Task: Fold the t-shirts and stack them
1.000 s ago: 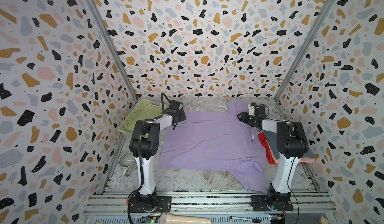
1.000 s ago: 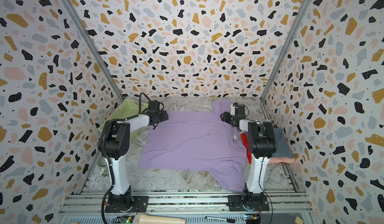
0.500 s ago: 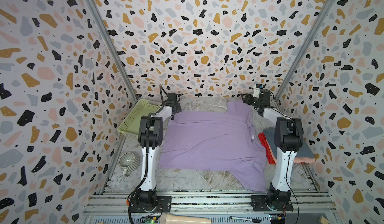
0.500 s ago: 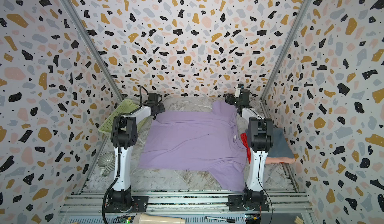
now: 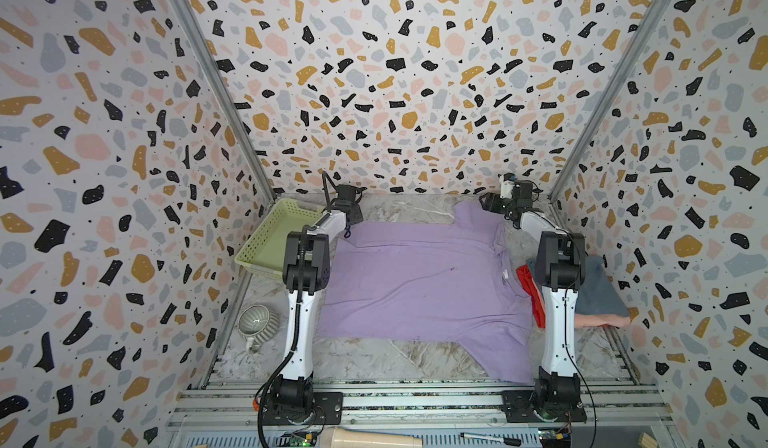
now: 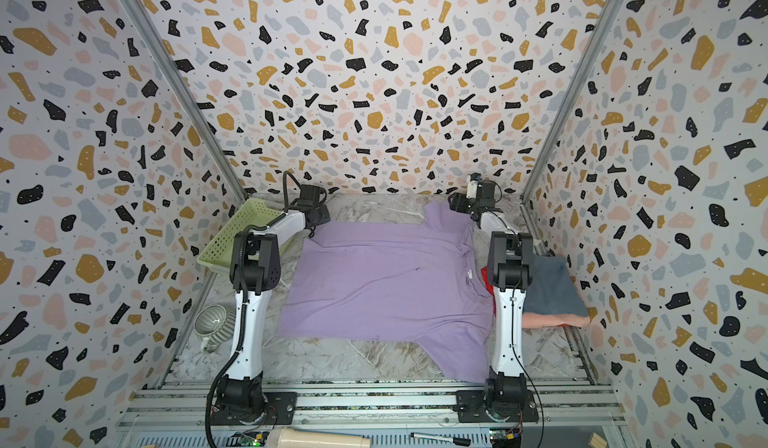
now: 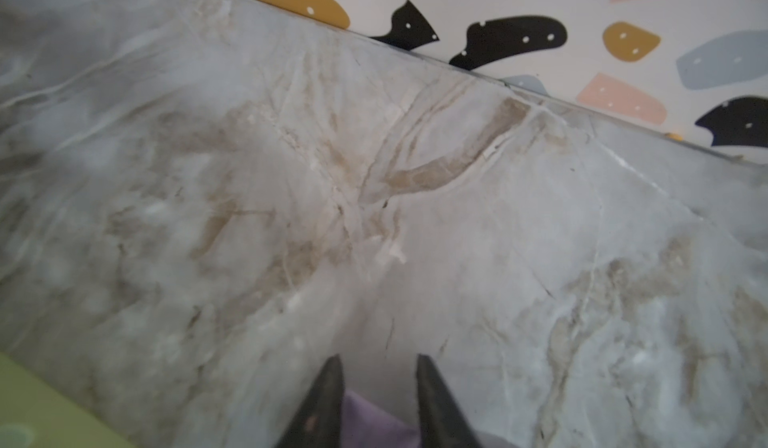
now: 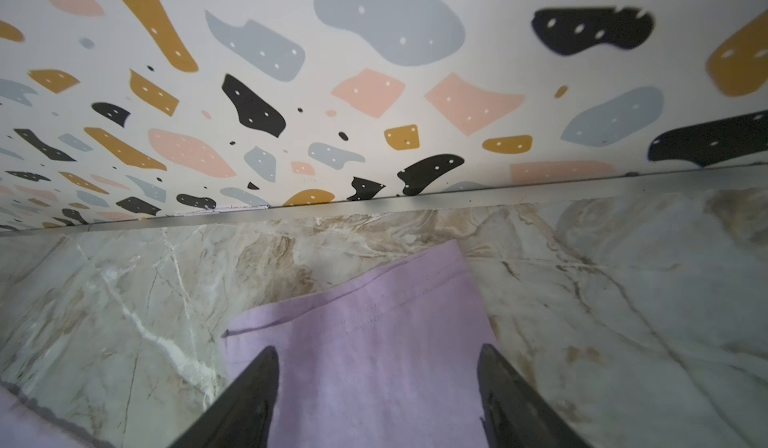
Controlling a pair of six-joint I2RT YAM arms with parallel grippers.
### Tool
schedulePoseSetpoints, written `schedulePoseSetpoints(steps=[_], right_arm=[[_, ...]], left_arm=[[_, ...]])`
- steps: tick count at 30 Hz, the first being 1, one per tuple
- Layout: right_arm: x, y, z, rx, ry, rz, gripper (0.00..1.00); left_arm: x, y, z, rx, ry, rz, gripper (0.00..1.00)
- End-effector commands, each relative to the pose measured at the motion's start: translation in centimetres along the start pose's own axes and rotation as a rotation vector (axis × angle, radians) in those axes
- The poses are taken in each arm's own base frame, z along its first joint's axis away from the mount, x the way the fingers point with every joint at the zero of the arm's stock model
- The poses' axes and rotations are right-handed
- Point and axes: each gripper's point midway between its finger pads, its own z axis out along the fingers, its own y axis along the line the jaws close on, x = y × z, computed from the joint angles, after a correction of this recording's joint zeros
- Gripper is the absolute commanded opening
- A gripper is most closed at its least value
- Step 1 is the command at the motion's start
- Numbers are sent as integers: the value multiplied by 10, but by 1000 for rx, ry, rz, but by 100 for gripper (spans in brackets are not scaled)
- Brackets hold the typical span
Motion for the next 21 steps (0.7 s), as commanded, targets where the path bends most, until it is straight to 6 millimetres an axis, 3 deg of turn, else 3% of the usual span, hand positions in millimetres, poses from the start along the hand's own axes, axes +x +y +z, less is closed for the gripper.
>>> schedulePoseSetpoints(steps=[1, 3, 8, 16, 21], right_arm=[[-10, 12, -1, -32, 6, -25, 75], [-11, 8, 3, -12, 2, -27, 76], [-10, -14, 12, 103, 28, -21, 75], [8, -13, 30, 174, 78, -103, 74], [33, -13, 42, 198, 165, -74, 62]], left_arm=[[23, 3, 1, 1, 44, -9, 8], [18, 2, -4, 6, 27, -17, 1], [12, -2, -13, 35, 10, -31, 0], [8, -11, -24, 92, -4, -42, 0], [4, -14, -32, 110, -17, -44, 0]])
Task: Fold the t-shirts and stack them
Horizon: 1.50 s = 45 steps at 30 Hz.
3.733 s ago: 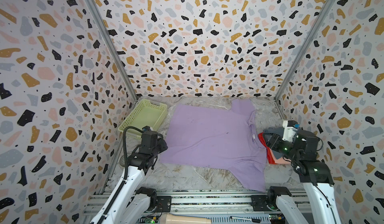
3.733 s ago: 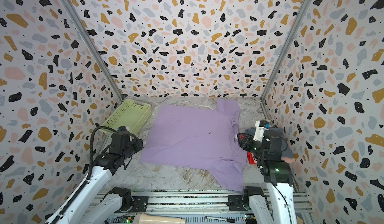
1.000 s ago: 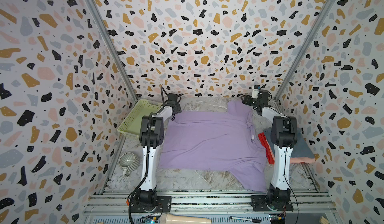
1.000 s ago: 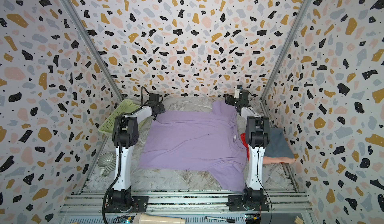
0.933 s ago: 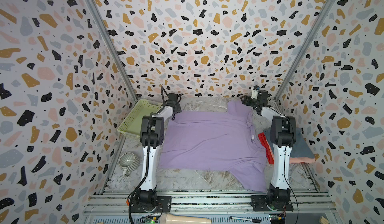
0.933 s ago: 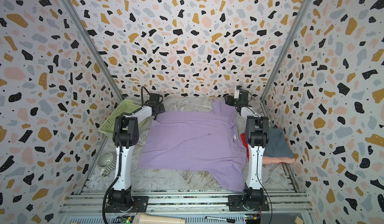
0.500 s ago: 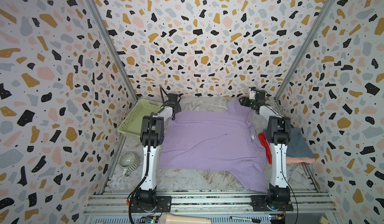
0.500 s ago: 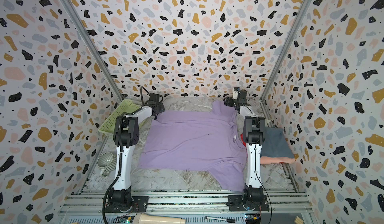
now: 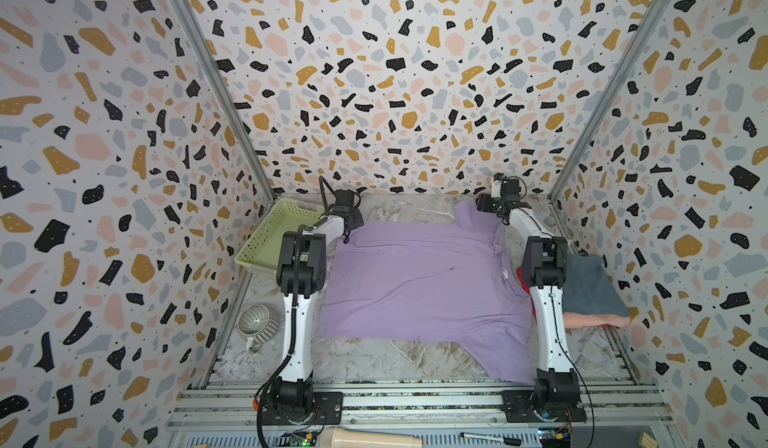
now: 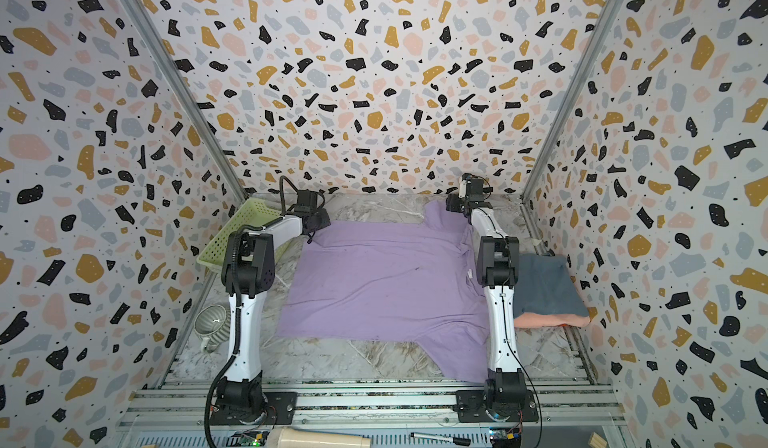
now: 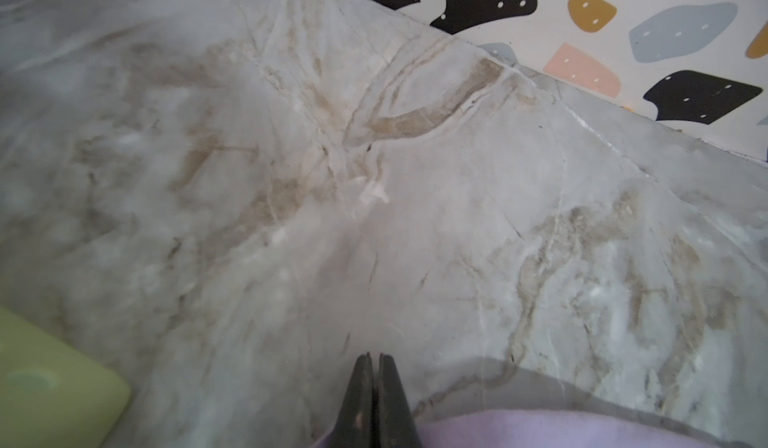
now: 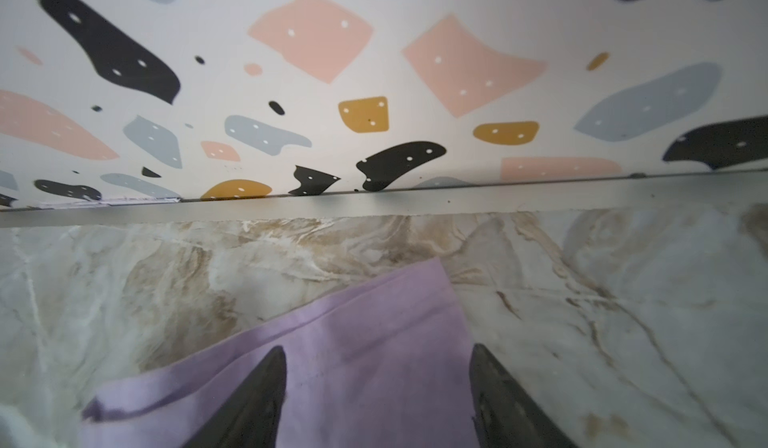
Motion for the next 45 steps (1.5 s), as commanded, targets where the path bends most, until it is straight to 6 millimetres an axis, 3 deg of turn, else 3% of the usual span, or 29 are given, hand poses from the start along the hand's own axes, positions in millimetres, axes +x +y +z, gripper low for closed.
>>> schedulePoseSetpoints(steps=[1, 6, 10, 11, 15, 20, 24, 34, 40, 45], right_arm=[[20, 2, 0, 48, 90, 2, 54], [21, 20, 4, 14, 82, -17, 35], [11, 12, -1, 47, 59, 11, 2], [7, 10, -3, 53, 47, 17, 0], [-29, 9, -24, 62, -50, 9, 0], [-102, 29, -85, 19, -255, -55, 0], [-136, 42, -124, -10, -336, -74, 0], [-148, 52, -163, -20, -362, -115, 0], [-159, 58, -175, -37, -383, -123, 0], [-160, 62, -188, -35, -380, -142, 0]], left_arm=[[-13, -12, -16, 42, -30, -6, 0], [-16, -13, -18, 47, -33, 2, 0], [-14, -12, -18, 50, -29, 3, 0], [-15, -13, -18, 53, -30, 3, 0], [-15, -10, -18, 61, -30, -5, 0], [-26, -10, -25, 87, -52, -17, 0], [-38, -14, -34, 121, -81, -27, 0], [-73, -25, -58, 190, -161, -9, 0], [-83, -26, -64, 207, -183, -14, 0], [-92, -25, -82, 215, -225, -9, 0]])
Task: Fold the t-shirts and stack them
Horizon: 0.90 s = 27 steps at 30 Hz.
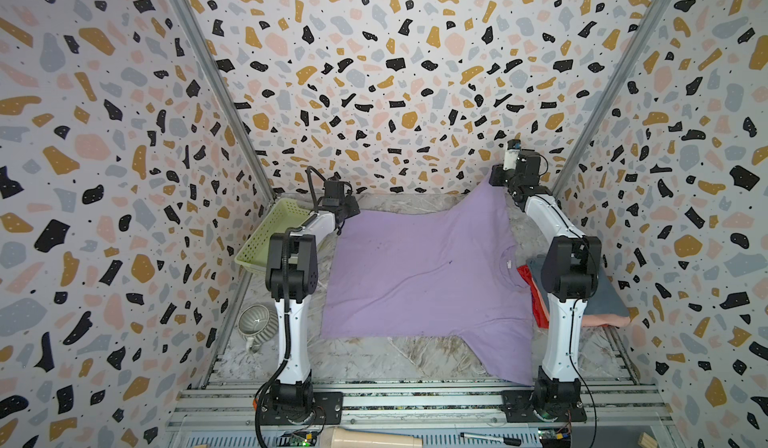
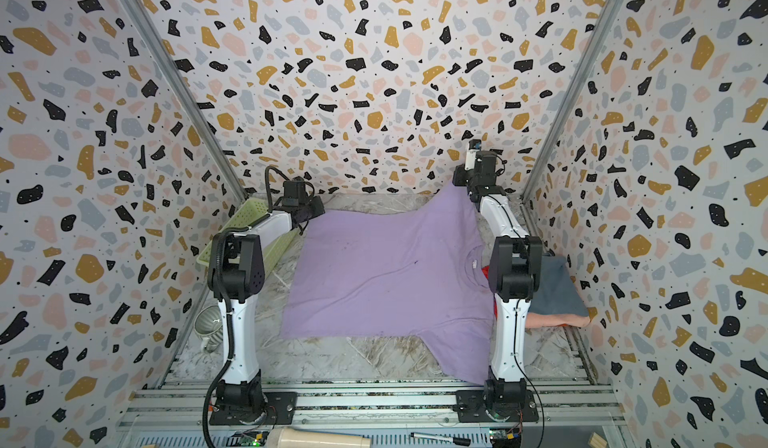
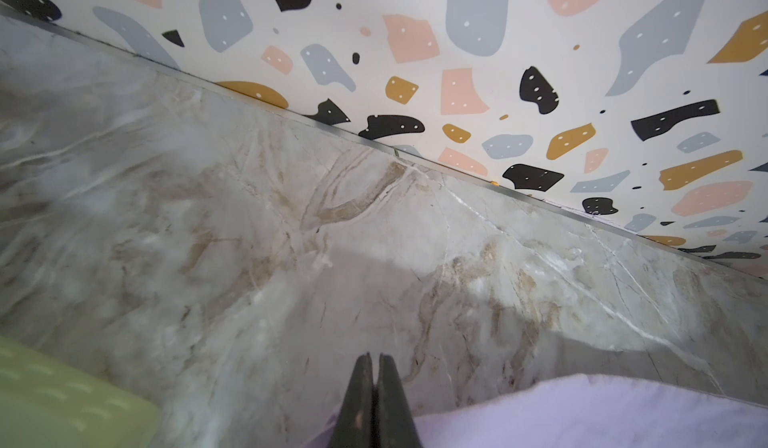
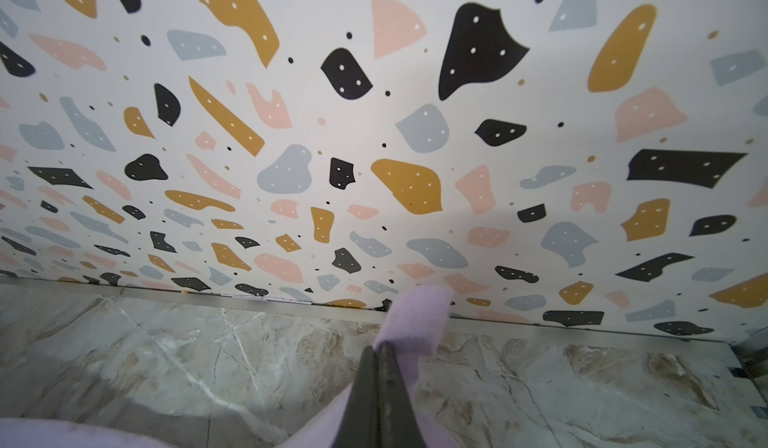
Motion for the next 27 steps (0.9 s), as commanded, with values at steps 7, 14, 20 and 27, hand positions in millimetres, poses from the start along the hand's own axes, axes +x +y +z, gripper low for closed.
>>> schedulePoseSetpoints(steps=[7, 14, 20, 27], right_arm=[[-24, 16, -76, -2, -26, -58, 0], [18, 33, -161, 5, 31, -32, 0], [66, 40, -259, 96, 101, 37, 23], [67, 12, -317, 244, 87, 72, 69]], left_arm=[[-43, -8, -70, 47, -160, 25, 0], [-21, 6, -115, 9, -168, 57, 0], [10, 48, -190, -185, -198, 46, 21], [22, 66, -241, -272, -253, -22, 62]])
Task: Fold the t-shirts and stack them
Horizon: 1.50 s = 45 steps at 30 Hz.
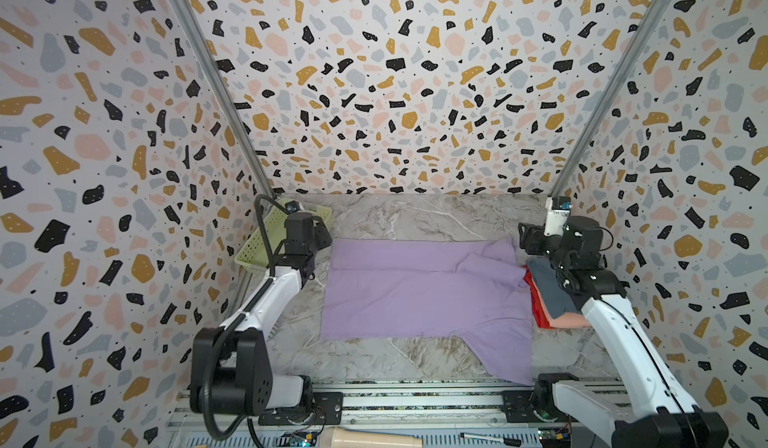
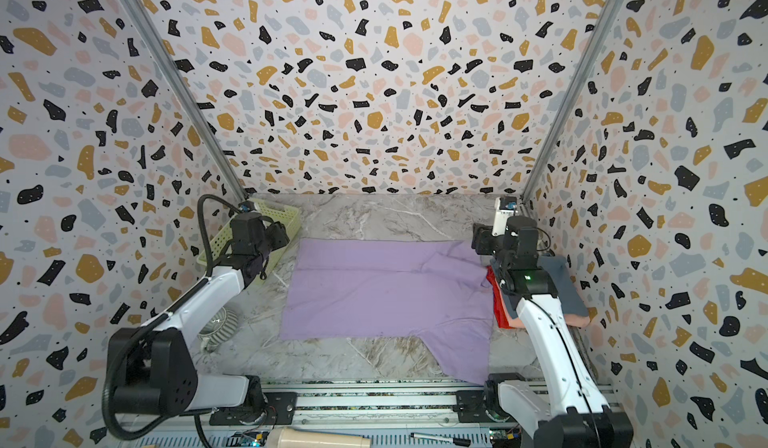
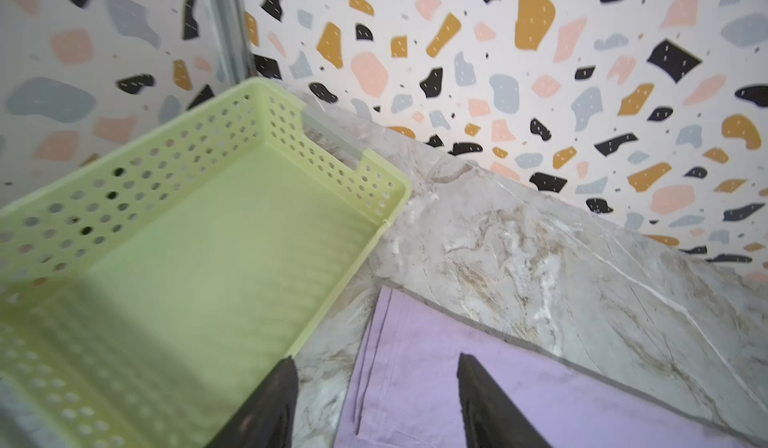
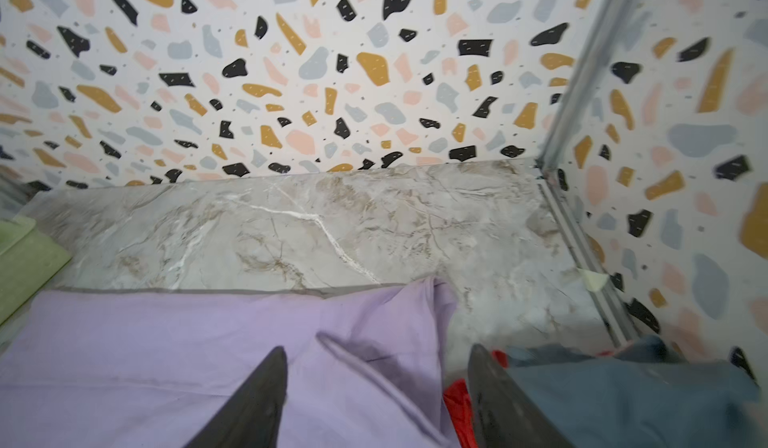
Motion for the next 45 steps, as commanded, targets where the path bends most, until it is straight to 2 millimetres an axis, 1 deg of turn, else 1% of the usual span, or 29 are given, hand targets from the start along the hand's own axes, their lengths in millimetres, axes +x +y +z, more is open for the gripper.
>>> schedulePoseSetpoints(steps=[1, 3, 5, 7, 10, 12, 14, 16, 18, 19, 23, 27, 30, 32, 34, 37, 41, 45], right_arm=[[15, -12, 2, 39, 68, 34, 69], [20, -4, 11, -8, 81, 56, 68], [30, 6, 23, -73, 101, 90, 67], [43, 21, 35, -154, 123, 128, 66], [68, 35, 54, -206, 175, 164, 65], [89, 43, 67, -222, 226, 174, 64], [111, 48, 79, -231, 279, 183, 63], [131, 52, 91, -233, 330, 196, 61], [148, 55, 102, -234, 368, 212, 61], [154, 55, 106, -234, 379, 221, 60], [178, 58, 129, -240, 425, 243, 59], [201, 56, 154, -221, 492, 255, 57], [210, 54, 172, -202, 521, 252, 56], [210, 51, 185, -185, 516, 247, 55], [209, 49, 202, -177, 514, 251, 55], [201, 49, 234, -186, 502, 256, 55], [187, 49, 281, -211, 474, 256, 55], [173, 49, 321, -256, 445, 246, 54]], left_arm=[[4, 5, -1, -24, 18, -15, 62], [14, -4, 6, 25, 55, -26, 61], [29, -14, 14, 73, 104, -27, 60], [47, -26, 23, 111, 159, -23, 60], [71, -43, 34, 153, 218, -4, 60], [91, -55, 43, 179, 270, 14, 60], [109, -63, 52, 196, 315, 15, 59], [123, -65, 62, 195, 350, -1, 59], [136, -63, 72, 182, 376, -20, 59], [141, -61, 76, 171, 384, -31, 59], [161, -62, 91, 176, 422, -61, 59], [178, -58, 110, 138, 461, -53, 59], [187, -59, 124, 131, 491, -47, 59], [190, -59, 134, 111, 503, -41, 59], [189, -58, 144, 86, 504, -36, 59], [183, -63, 160, 78, 500, -39, 59], [174, -69, 185, 64, 492, -48, 59], [162, -71, 200, 51, 467, -63, 59]])
